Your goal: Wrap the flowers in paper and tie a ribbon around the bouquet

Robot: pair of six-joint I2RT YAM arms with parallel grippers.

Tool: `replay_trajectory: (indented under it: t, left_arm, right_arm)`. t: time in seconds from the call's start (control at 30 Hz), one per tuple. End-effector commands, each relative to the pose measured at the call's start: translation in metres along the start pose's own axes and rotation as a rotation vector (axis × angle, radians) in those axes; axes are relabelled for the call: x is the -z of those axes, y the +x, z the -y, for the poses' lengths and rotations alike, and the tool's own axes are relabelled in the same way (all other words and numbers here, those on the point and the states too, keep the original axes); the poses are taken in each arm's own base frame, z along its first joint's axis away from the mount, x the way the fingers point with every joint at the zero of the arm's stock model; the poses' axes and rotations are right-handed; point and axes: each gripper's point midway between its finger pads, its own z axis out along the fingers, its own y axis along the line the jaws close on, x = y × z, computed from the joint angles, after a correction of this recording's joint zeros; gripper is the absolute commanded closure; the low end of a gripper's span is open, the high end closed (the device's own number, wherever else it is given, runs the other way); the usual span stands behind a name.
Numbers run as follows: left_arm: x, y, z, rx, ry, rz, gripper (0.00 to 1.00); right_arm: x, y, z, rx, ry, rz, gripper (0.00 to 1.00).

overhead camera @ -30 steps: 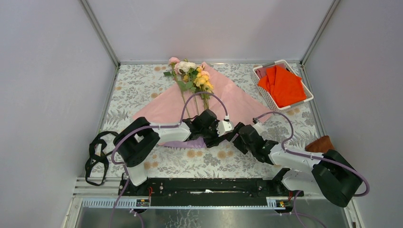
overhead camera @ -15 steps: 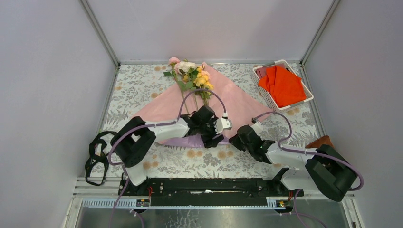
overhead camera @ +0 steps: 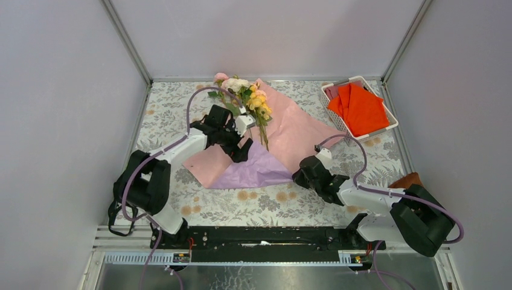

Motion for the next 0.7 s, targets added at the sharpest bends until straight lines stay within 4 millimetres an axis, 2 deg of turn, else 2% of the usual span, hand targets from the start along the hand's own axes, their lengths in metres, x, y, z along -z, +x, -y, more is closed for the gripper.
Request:
replay_trajectory:
  t: [0.0,0.07,0.13,0.27,0.33,0.37,0.53,0.67]
  left_arm:
    - [-0.012,0.032,0.016,0.078,0.092,-0.089,0.01]
    - [-0.018,0.033,0.016,0.1,0.114,-0.097,0.03]
    - [-0.021,0.028,0.018,0.117,0.152,-0.086,0.16]
    - [-0.02,0.016,0.032,0.133,0.259,-0.053,0.61]
    - [-0.019,0.015,0.032,0.142,0.277,-0.049,0.93]
    - [-0.02,0.015,0.029,0.147,0.268,-0.05,1.0]
    - [-0.037,0.03,-0.002,0.204,0.157,-0.097,1.0]
    - [-0.055,0.042,-0.015,0.232,0.128,-0.145,1.0]
  right_arm:
    - [0.004,-0.021,-0.016,0.073,-0.016,0.075,1.0]
    - [0.005,-0.025,-0.017,0.105,-0.009,0.084,1.0]
    - [0.008,-0.03,-0.02,0.157,-0.004,0.097,1.0]
    - [0.011,-0.038,-0.022,0.278,0.031,0.098,1.0]
    - [0.012,-0.039,-0.02,0.327,0.048,0.088,1.0]
    - [0.012,-0.04,-0.019,0.354,0.058,0.085,1.0]
    - [0.016,-0.059,-0.028,0.567,0.097,0.104,1.0]
    - [0.02,-0.064,-0.051,0.783,0.074,0.114,1.0]
